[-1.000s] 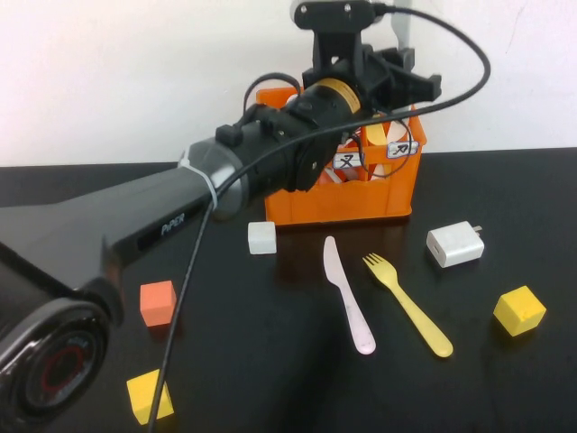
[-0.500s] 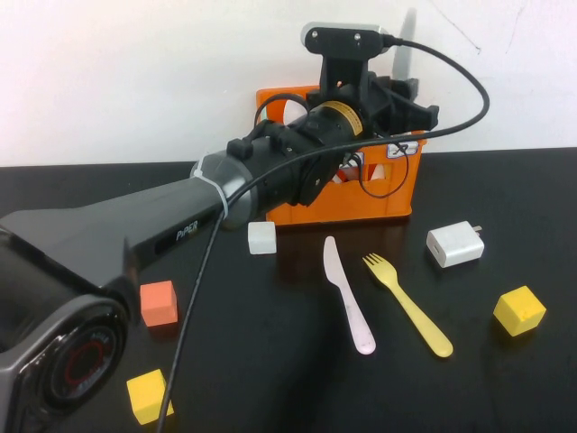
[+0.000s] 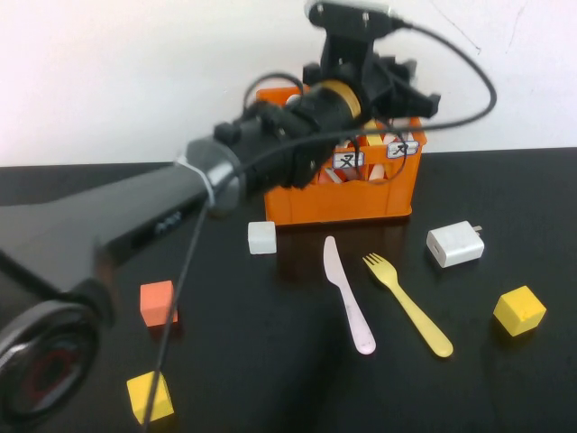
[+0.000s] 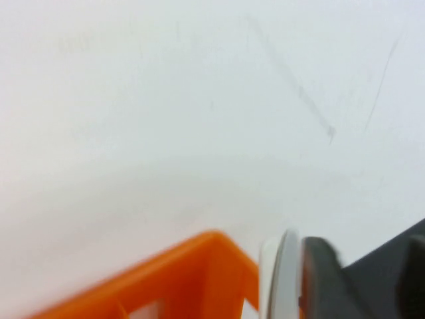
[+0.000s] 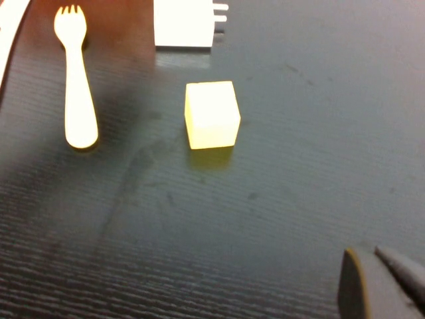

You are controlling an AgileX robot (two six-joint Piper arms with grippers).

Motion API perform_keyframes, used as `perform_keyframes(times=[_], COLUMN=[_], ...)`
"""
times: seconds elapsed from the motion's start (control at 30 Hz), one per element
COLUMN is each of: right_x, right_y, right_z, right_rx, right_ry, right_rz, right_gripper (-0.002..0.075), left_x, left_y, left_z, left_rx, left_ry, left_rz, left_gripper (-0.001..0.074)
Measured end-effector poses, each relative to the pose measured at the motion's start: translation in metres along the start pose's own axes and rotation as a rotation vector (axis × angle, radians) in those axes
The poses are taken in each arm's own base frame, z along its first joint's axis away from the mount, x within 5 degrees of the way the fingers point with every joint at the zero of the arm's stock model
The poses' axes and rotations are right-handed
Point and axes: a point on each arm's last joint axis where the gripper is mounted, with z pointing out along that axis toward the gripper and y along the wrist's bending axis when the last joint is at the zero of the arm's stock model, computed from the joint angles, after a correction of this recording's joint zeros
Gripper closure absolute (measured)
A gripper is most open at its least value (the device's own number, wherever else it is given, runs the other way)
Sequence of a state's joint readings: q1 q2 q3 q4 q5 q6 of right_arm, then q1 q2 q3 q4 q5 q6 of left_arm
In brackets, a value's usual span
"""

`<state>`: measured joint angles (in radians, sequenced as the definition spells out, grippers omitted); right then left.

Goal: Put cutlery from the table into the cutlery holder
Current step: Place the knife on the box, then pick up the fork

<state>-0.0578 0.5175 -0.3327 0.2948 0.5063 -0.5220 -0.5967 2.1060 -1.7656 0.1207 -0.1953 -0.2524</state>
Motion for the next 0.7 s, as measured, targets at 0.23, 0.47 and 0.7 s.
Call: perform_keyframes(times=[0.23,0.47,0.7], right_x=[0.003,-0.017,-0.045], right_y=[0.002,0.002,0.0], right_z=[0.0,-0.005,0.02], right_rx=[-0.028,-0.116,-0.263], right_ry=[0.036,0.144,0.218], right_rz=[-0.009,-0.093,-0.124], right_gripper=[0.0728,0.0728,0.0728], left_x=[-0.076,-0.108,-0.101], left_y=[-0.007,-0.005,-0.006], left_z=[-0.055,-0.114,-0.168], left_rx=[-0.042,-0.144,-0.165], left_ry=[0.037,0.276,0.399], left_rz=[0.07,0.038,0.0], left_gripper=[0.0723,0.0734,0.0735])
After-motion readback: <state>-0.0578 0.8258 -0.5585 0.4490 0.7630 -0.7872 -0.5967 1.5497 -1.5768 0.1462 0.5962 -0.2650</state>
